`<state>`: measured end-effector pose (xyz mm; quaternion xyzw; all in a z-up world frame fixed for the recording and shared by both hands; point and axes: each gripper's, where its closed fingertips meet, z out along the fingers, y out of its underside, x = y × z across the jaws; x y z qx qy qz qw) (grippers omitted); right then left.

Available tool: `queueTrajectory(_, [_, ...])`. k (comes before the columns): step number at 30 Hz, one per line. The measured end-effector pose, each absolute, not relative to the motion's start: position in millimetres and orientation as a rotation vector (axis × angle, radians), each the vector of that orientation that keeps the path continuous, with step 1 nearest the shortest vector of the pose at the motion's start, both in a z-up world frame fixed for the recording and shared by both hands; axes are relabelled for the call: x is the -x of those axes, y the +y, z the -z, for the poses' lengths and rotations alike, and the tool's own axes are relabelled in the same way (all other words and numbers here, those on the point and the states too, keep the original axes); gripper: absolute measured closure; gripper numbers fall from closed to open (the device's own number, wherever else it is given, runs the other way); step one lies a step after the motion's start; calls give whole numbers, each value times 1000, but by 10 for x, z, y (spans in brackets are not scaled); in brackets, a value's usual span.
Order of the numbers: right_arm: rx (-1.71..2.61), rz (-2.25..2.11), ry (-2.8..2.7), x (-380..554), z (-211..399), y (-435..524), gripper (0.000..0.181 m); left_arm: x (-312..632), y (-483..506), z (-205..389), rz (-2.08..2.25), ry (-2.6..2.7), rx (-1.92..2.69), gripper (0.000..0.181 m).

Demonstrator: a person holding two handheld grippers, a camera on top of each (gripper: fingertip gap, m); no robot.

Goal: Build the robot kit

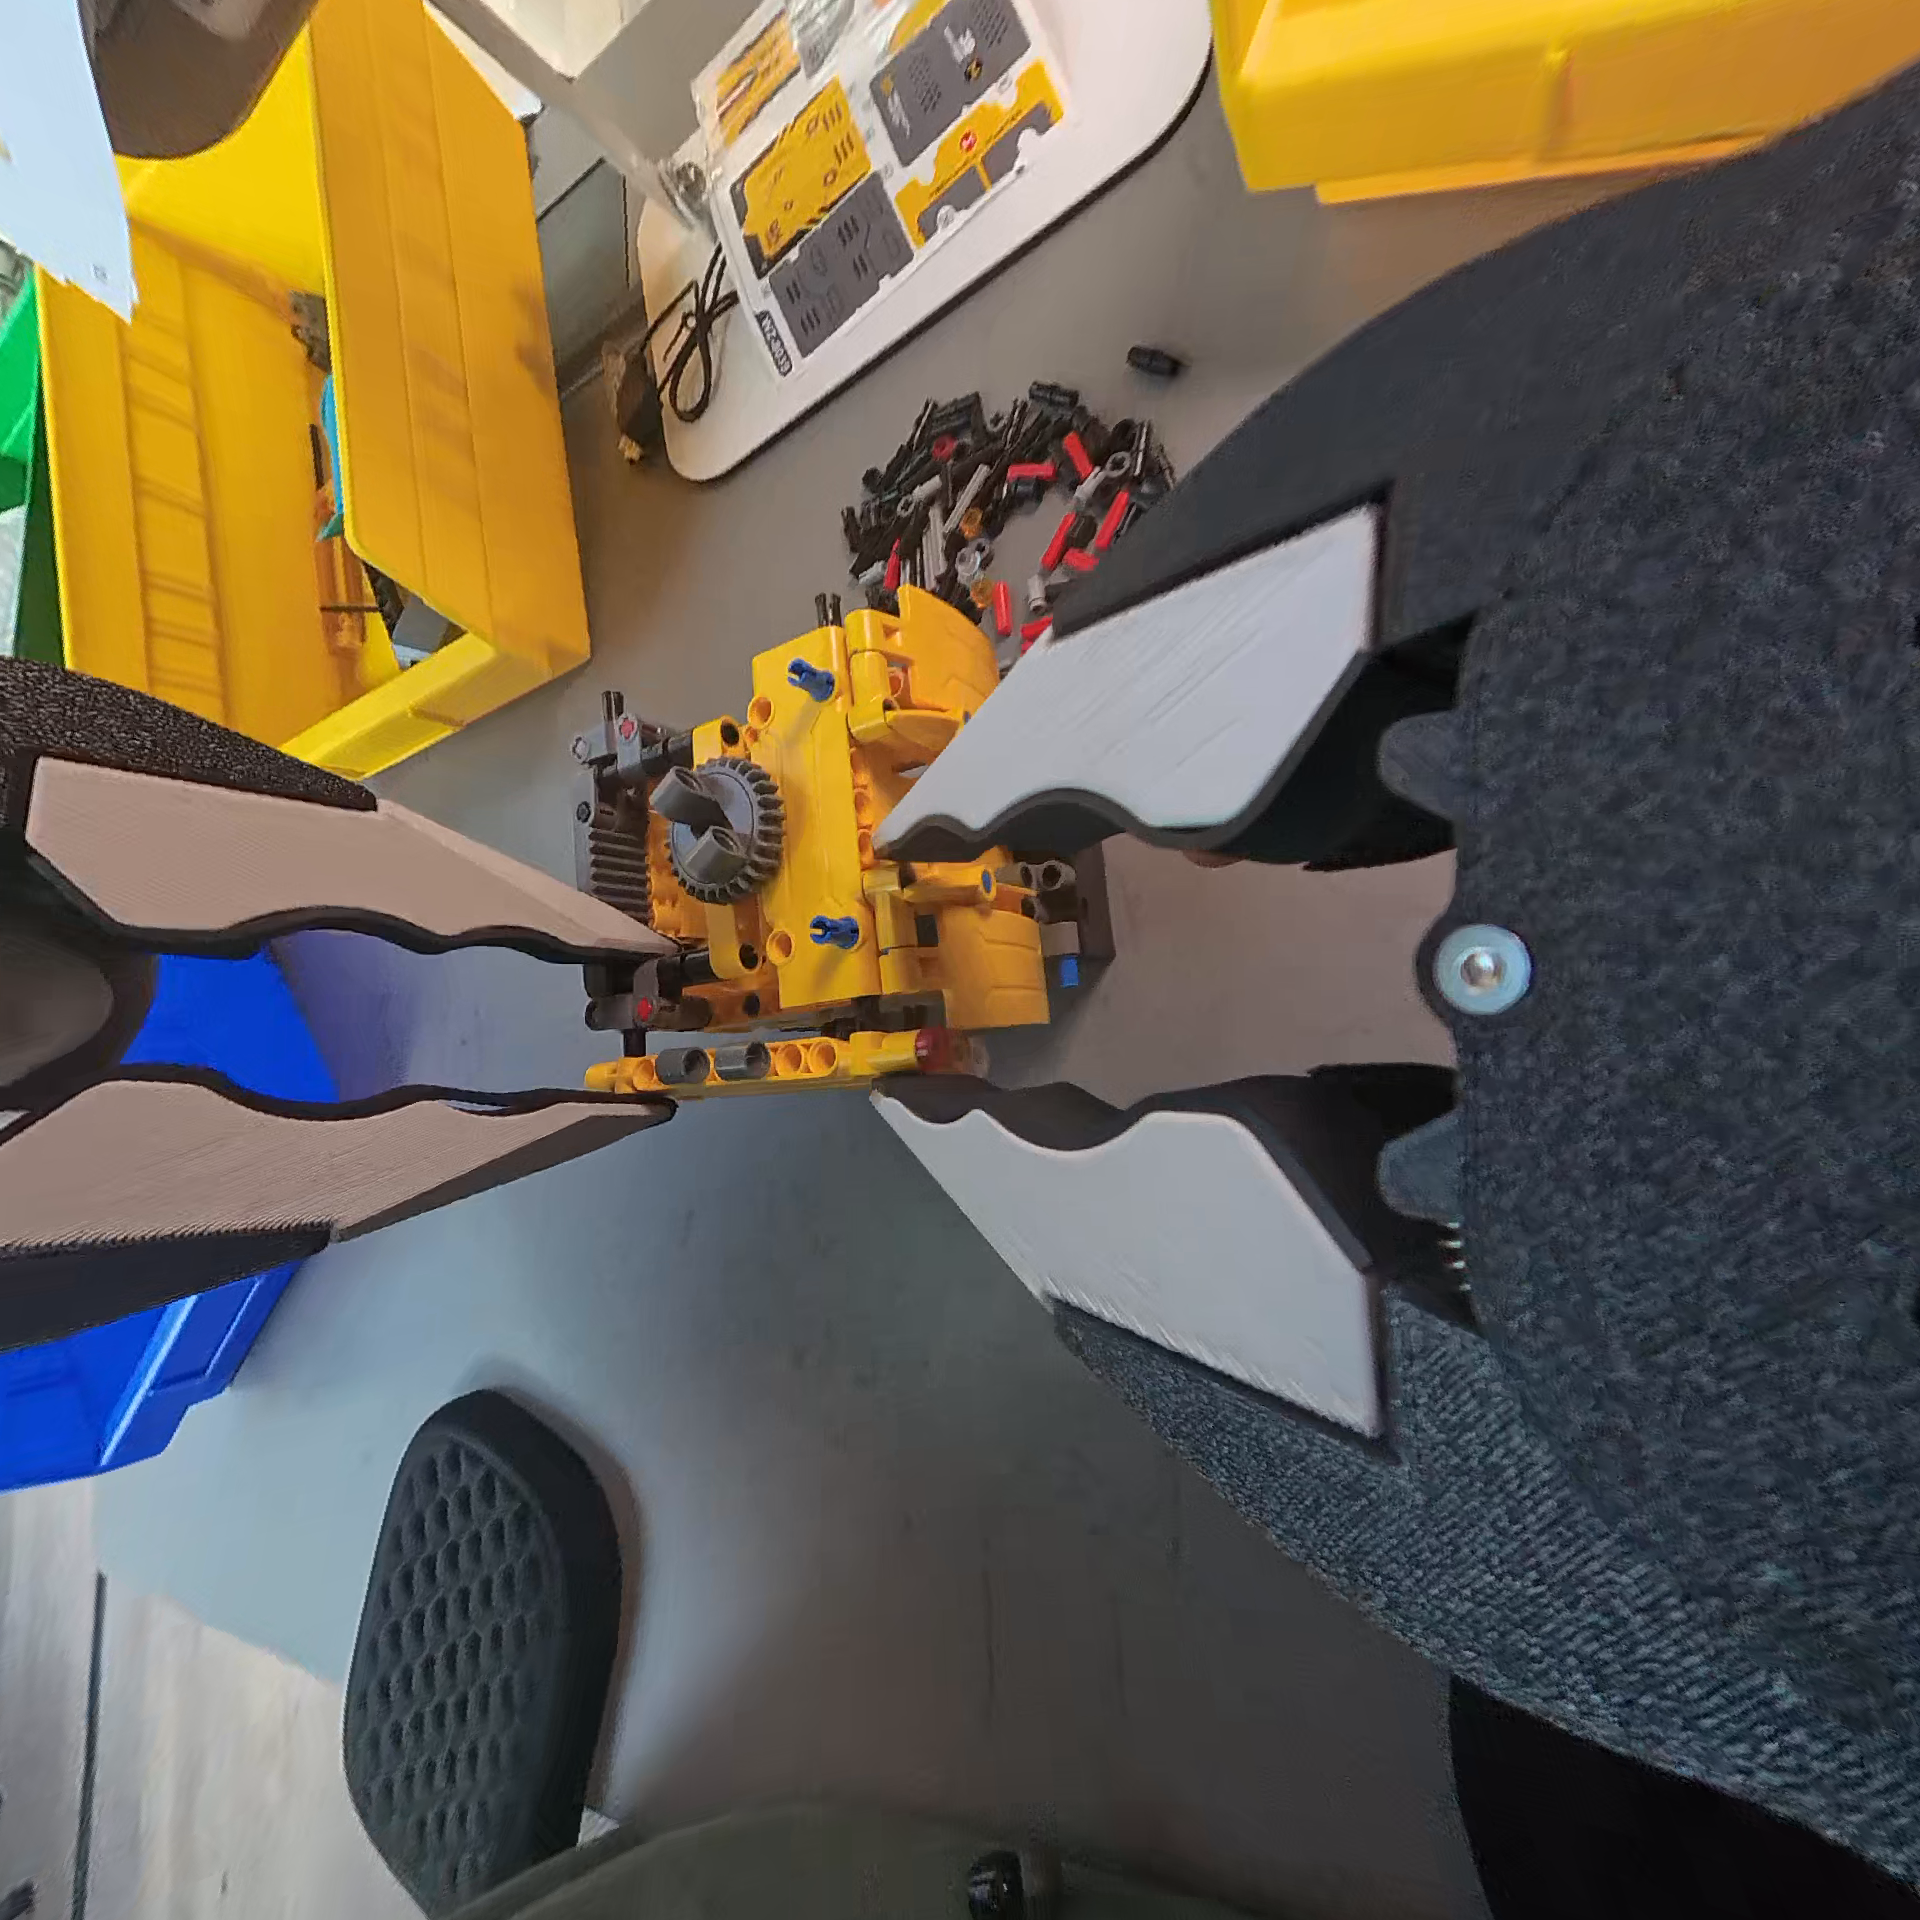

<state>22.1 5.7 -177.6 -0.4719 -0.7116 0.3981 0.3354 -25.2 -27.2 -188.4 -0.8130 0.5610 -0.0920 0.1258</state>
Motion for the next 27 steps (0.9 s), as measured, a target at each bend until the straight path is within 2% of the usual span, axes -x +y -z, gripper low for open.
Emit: queueTrajectory(27, [1026,-1099,-1812,-217,1785,35,140,215,-305,1916,423,1563,2376,150])
